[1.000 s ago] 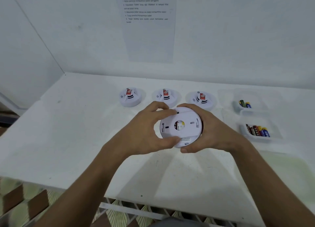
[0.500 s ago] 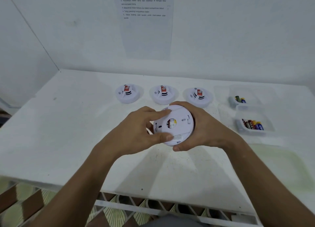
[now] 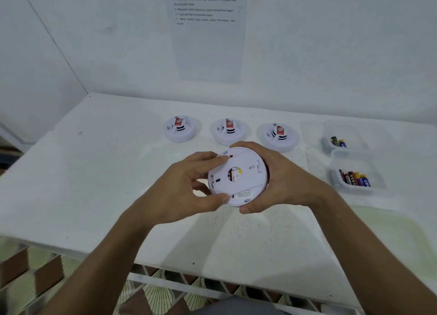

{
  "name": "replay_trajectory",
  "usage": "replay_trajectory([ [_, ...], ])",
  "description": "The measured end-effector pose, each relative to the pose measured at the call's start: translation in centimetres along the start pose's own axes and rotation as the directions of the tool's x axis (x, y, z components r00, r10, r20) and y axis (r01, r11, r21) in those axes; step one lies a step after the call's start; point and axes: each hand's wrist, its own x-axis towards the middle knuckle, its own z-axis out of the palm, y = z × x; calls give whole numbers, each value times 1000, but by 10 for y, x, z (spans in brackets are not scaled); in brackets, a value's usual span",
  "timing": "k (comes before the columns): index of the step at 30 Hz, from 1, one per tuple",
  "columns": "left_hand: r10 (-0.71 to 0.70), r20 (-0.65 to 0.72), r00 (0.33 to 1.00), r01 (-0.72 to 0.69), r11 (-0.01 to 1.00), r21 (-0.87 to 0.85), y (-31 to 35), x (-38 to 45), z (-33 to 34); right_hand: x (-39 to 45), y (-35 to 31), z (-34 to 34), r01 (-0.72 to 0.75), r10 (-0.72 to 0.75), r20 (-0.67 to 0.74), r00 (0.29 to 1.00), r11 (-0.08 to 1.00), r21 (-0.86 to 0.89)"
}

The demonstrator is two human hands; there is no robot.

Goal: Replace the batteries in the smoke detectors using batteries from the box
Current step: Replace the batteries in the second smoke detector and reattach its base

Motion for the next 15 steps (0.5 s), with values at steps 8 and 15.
replay_trajectory([
  [8,33,17,999,-33,999,37,1,8,-7,-2,5,-4,-6,3,48,999,999,50],
  [15,8,18,1000,-9,1000,15,0,10,-9,-1,10,-3,-5,6,20,1000,999,-33],
])
